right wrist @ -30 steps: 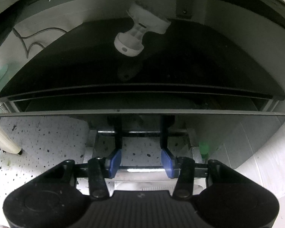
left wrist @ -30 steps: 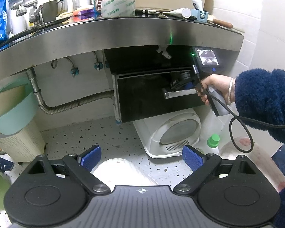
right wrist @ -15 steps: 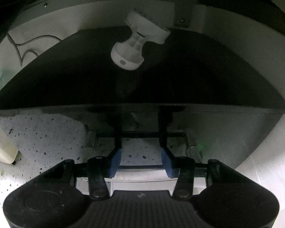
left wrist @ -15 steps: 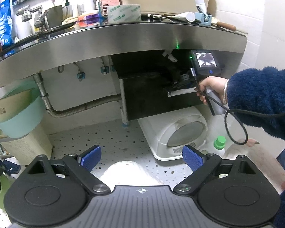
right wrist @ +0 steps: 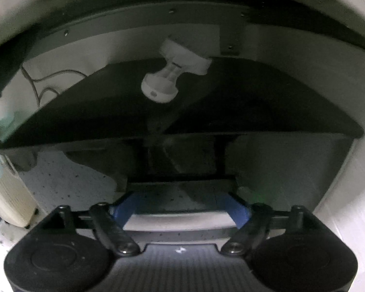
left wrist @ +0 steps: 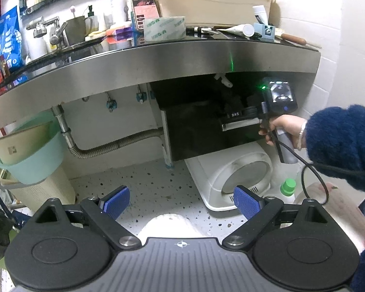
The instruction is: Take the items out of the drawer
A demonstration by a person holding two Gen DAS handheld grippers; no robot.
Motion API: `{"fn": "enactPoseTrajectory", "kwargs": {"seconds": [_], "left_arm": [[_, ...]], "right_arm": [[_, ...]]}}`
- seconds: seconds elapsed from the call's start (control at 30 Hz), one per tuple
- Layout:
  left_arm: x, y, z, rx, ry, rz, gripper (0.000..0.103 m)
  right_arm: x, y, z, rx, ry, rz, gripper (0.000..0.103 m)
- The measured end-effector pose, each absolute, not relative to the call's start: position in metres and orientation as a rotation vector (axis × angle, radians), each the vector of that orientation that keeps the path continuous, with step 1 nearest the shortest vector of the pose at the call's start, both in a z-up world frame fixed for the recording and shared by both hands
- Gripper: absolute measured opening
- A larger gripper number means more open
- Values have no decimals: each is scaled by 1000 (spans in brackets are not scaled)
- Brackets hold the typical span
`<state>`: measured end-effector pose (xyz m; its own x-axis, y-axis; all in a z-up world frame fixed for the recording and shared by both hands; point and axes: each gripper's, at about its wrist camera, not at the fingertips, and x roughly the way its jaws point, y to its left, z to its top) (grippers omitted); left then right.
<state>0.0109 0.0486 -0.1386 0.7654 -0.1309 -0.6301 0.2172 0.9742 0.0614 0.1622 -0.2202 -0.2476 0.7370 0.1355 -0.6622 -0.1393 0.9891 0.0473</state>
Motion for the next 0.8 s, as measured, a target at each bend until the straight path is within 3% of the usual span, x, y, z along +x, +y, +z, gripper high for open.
{"fn": "enactPoseTrajectory", "kwargs": {"seconds": [0.43, 0.8], "left_arm": [[23, 18, -139, 142, 648, -228, 96], [53, 0, -144, 76, 793, -283, 98]], "right_arm": [[60, -254, -204, 0, 866, 60, 84], [-9, -270, -173, 89, 956, -49, 88]]}}
